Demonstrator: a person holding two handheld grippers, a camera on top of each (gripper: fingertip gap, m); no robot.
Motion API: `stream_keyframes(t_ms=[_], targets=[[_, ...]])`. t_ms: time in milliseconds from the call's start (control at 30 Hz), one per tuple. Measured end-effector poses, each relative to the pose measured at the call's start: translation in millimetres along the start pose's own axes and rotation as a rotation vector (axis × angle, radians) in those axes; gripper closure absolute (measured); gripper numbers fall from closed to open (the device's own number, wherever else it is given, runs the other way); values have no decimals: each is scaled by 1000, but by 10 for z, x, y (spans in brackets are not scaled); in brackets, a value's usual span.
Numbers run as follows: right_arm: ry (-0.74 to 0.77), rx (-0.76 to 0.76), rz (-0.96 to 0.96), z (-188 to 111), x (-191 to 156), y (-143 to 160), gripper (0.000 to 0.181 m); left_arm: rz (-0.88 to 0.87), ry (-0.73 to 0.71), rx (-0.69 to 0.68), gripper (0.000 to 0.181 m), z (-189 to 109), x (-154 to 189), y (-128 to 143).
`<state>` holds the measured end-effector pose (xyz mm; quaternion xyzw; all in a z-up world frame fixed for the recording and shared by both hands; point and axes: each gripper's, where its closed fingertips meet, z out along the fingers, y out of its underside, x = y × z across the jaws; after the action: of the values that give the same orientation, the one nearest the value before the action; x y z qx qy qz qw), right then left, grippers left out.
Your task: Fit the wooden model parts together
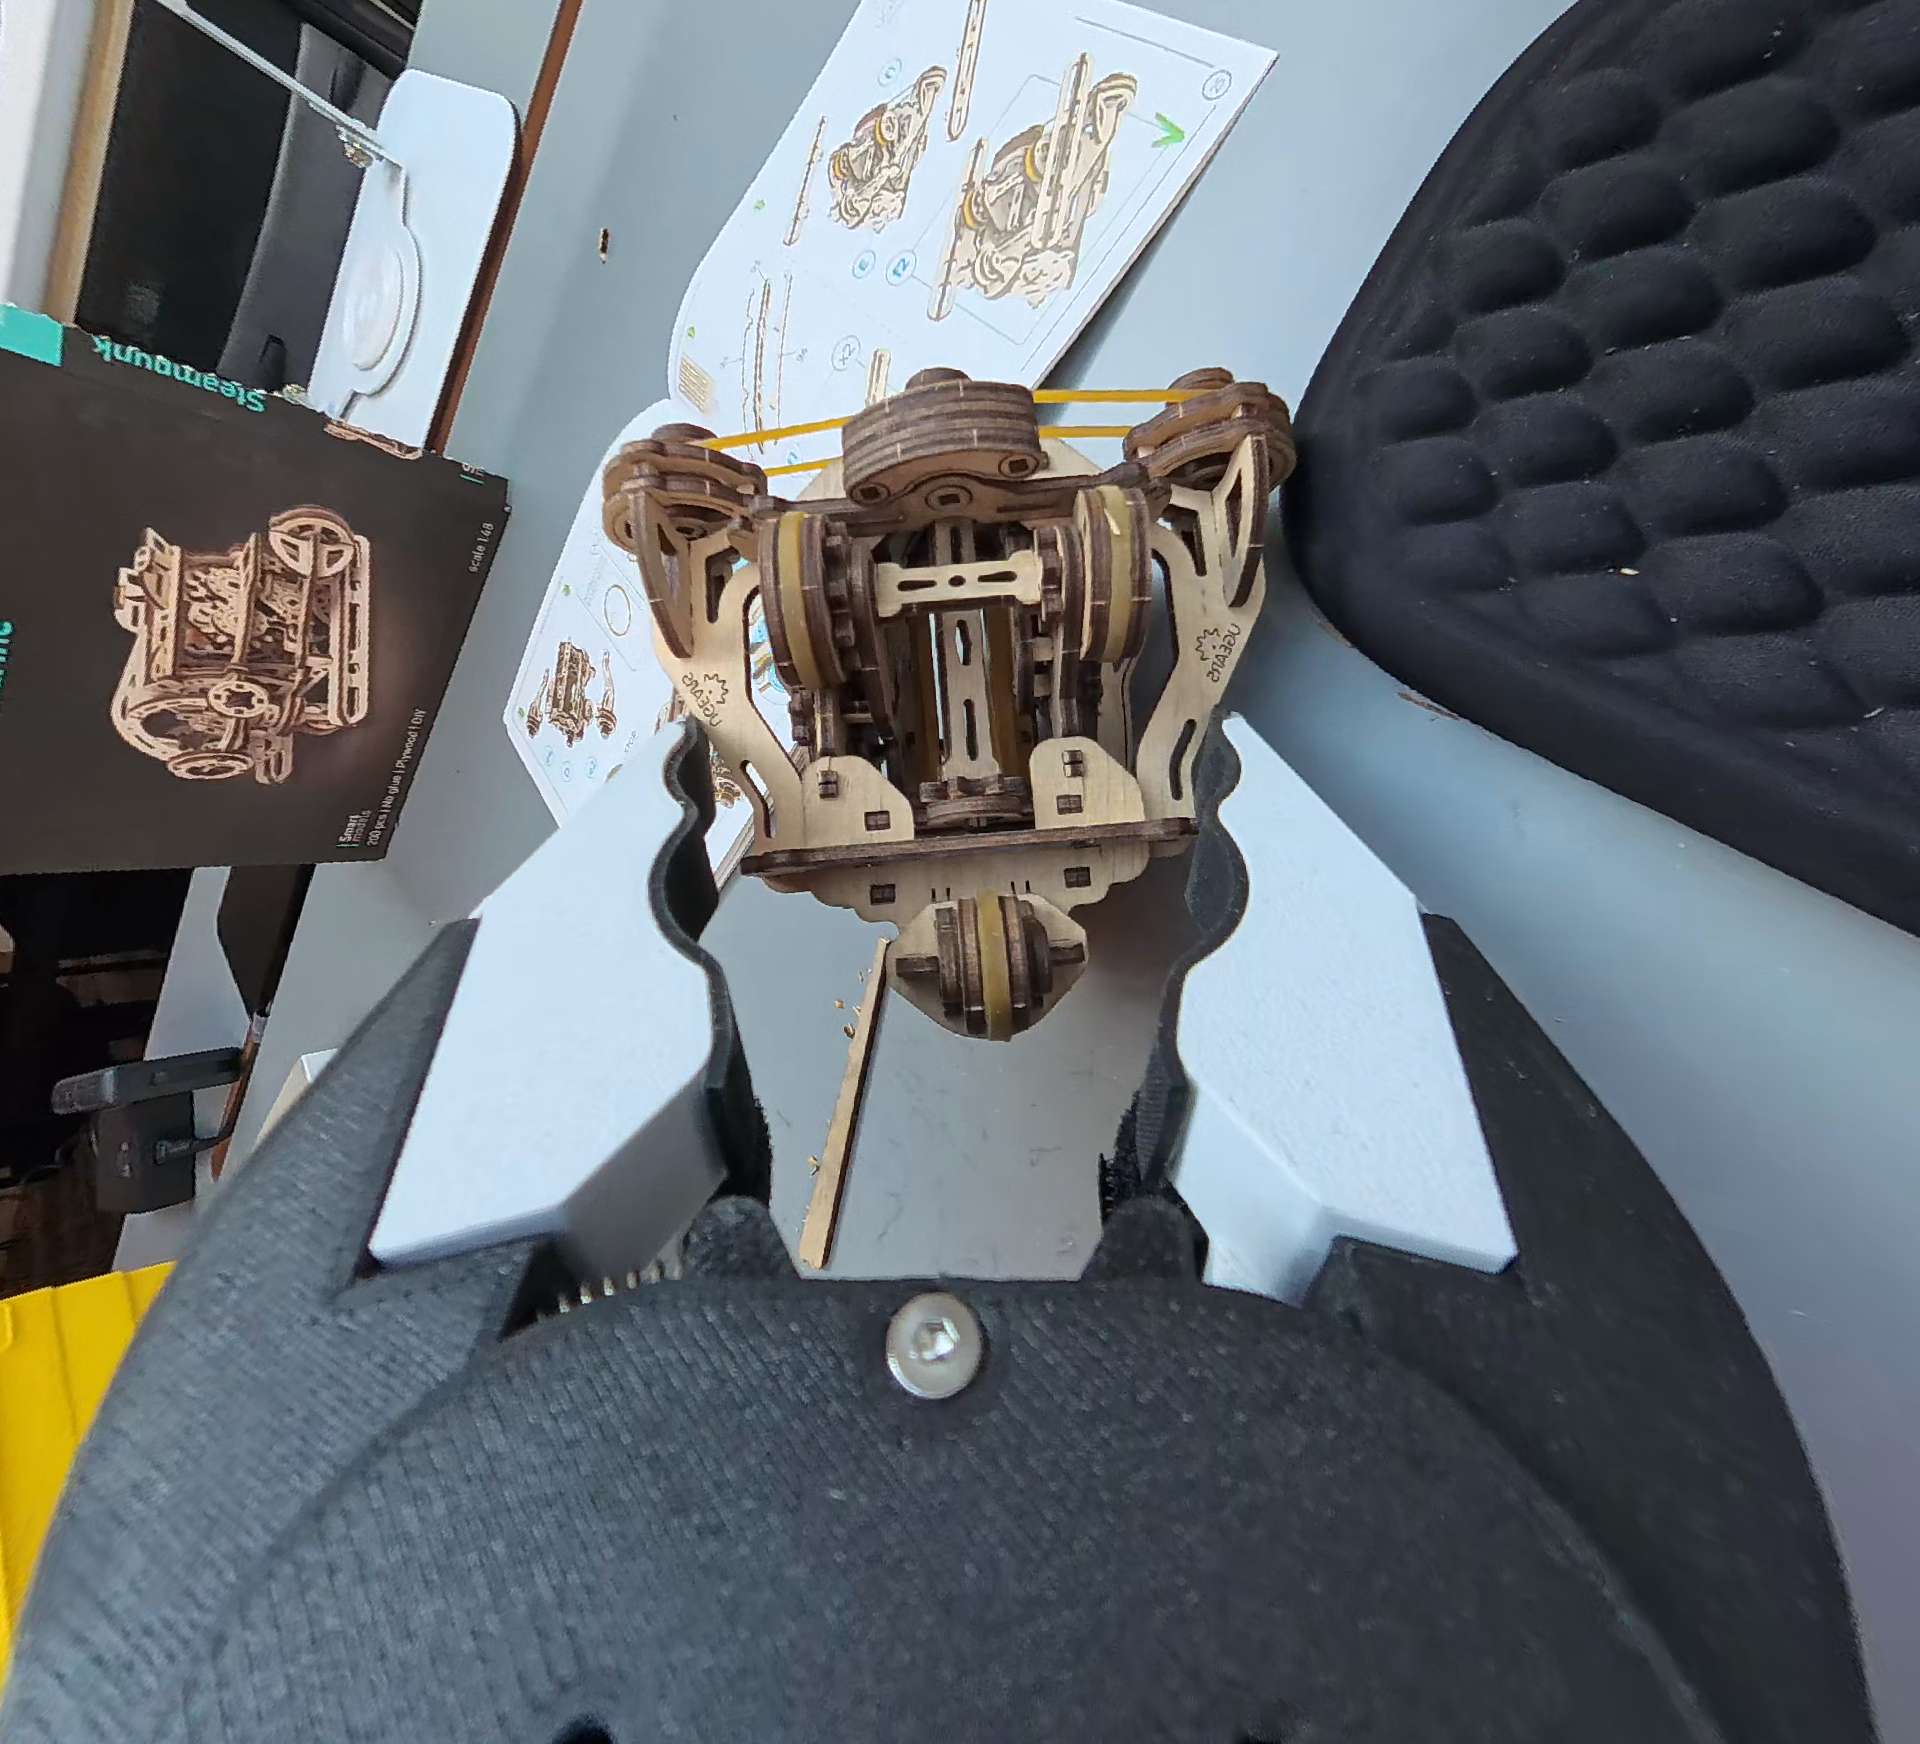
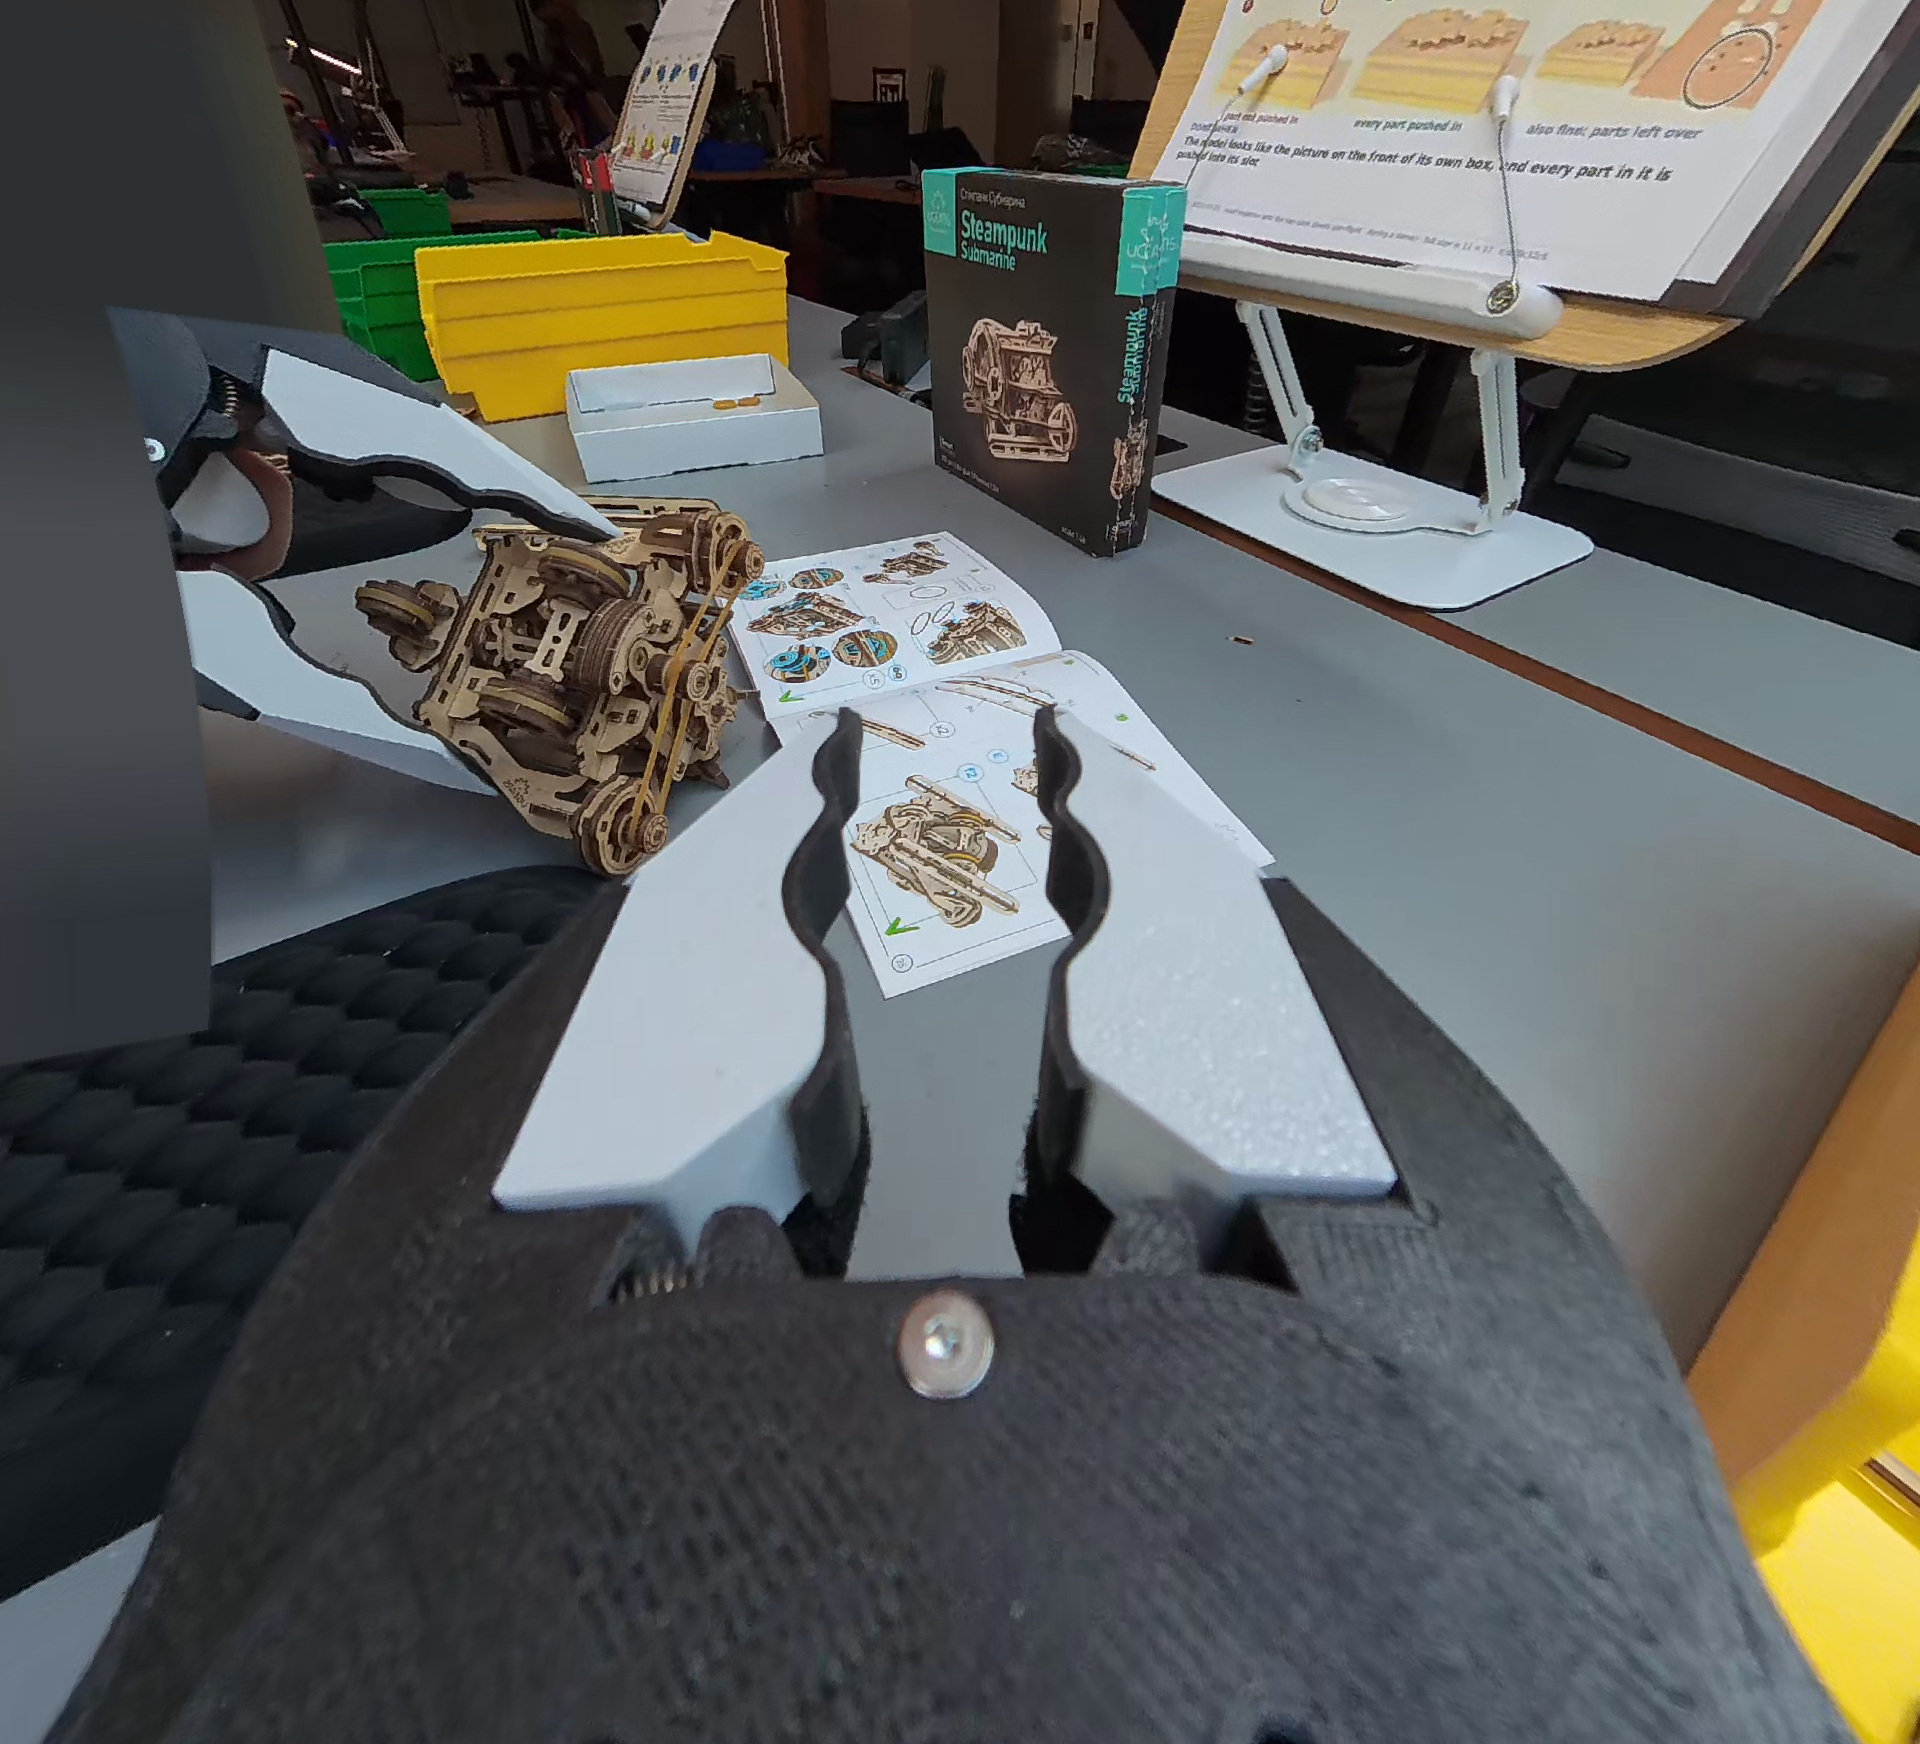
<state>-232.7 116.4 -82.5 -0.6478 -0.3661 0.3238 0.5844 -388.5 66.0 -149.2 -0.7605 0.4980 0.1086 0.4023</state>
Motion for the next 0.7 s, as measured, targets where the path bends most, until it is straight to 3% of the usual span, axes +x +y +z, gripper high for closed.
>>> stream_keyframes(t_ms=[333, 700], targets=[[-18, -34, 11, 40, -30, 75, 148, 13, 120, -30, 90, 13, -59, -24], [-50, -62, 29, 83, -92, 142, 147, -239, 487, -142, 90, 19, -9, 13]])
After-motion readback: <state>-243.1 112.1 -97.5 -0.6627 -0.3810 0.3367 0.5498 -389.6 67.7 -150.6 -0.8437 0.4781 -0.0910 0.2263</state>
